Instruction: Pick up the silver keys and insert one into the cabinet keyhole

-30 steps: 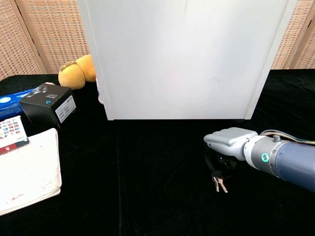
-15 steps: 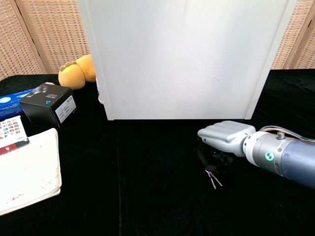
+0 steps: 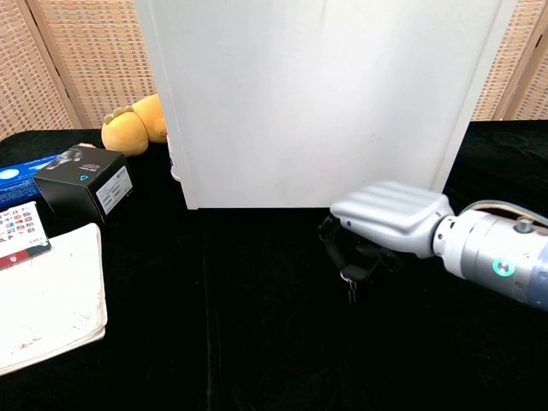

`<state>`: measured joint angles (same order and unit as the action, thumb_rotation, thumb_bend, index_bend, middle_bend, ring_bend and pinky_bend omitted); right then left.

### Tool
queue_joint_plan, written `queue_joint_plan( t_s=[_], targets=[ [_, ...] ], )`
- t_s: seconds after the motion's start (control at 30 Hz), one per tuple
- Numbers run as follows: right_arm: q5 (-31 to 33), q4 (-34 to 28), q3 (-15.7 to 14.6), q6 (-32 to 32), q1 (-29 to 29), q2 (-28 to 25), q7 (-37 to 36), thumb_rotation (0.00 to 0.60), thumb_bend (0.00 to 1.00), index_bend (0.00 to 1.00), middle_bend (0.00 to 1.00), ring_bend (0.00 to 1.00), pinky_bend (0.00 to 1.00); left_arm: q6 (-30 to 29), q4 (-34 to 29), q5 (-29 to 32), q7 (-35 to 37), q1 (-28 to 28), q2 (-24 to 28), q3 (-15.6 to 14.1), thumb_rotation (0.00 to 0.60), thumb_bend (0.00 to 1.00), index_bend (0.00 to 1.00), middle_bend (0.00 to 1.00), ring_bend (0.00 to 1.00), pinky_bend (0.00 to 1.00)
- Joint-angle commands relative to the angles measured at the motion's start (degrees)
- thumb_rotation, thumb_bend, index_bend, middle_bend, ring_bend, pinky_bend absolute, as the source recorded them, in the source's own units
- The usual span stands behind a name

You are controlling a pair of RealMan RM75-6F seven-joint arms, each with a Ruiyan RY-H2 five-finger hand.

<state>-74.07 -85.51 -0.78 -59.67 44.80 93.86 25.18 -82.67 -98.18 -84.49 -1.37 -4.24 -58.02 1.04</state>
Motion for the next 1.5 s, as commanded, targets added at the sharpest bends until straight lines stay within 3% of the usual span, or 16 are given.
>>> queue_joint_plan(
  t_s=[0.03,0.27,0.6,0.9,1.5],
  targets=[
    [-11.9,0.2,-2.2,-6.4,-1.4,-3.2,-5.8,0.6,0.69,0.72,1.0,1.0,1.0,-0.1,0.0,-0.2,0.1,0.0,0.0,-0.1,0.6,0.0,0.0,0.0,0.0,0.0],
    [-28.8,5.2,-2.8,-16.1,0.1,-6.1,-7.3,0.6,0.69,0.72,1.0,1.0,1.0,-0.7,-0.1,-1.2,0.0,0.2,-0.1,-0.4,0.6,0.0,0.0,0.0,0.0,0.0],
    [-39.6,10.5,1.5,-21.2,4.0,-10.9,-2.6,0.6,0.66,0.72,1.0,1.0,1.0,-0.9,-0.1,-1.5,0.4,0.3,0.0,-0.5,0.6,0.0,0.0,0.0,0.0,0.0],
    [-40.2,9.3,6.8,-21.1,6.4,-15.2,2.2,0.6,0.63,0.71,1.0,1.0,1.0,-0.6,0.0,-1.2,0.2,0.1,-0.1,-0.4,0.6,0.0,0.0,0.0,0.0,0.0],
    [-31.8,0.3,14.8,-13.8,8.0,-21.3,9.4,0.6,0.62,0.71,1.0,1.0,1.0,-0.8,0.1,-1.5,1.3,0.2,0.3,-0.5,0.6,0.0,0.0,0.0,0.0,0.0]
  ],
)
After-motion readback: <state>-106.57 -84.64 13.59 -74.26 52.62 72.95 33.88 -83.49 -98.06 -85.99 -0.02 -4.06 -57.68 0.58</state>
